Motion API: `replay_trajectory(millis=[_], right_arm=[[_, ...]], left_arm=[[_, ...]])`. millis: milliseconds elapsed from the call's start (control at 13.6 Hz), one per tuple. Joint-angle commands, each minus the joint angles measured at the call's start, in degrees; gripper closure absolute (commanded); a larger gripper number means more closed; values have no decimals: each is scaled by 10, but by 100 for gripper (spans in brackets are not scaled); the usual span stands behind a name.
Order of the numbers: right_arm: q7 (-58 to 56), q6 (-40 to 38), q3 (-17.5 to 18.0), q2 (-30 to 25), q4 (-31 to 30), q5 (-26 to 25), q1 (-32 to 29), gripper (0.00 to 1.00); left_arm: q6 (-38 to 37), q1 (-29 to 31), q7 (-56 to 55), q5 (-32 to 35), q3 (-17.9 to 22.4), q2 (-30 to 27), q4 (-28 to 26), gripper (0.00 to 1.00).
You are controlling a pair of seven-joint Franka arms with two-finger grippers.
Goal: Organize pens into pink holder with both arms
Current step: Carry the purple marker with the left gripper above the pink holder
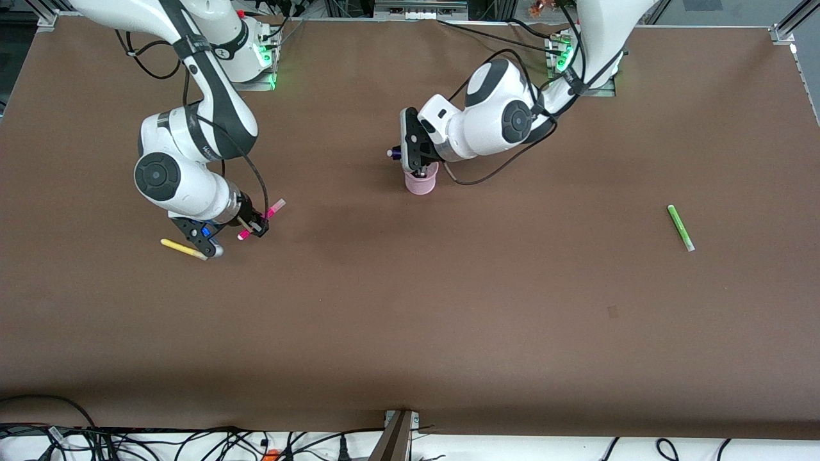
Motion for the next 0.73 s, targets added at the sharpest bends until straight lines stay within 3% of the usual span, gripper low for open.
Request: replay_trajectory(millis=[0,220,293,366,659], right_arm=[[13,-14,-1,-4,4,-6,3,100],[13,-14,-1,-4,4,-6,3,100],[13,-14,-1,-4,4,-6,3,100],[13,-14,-1,-4,5,-7,3,100],[14,-14,-1,-4,5,-6,3,100]], left_arm=[[41,-19,14,-9,10,3,-14,100],[41,-17,15,-2,10,2,-11,100],[41,-14,16,-2,10,2,-12,91],[41,-11,24,1,10,1,-13,1],[31,-6,12,4,5,-39,-10,0]])
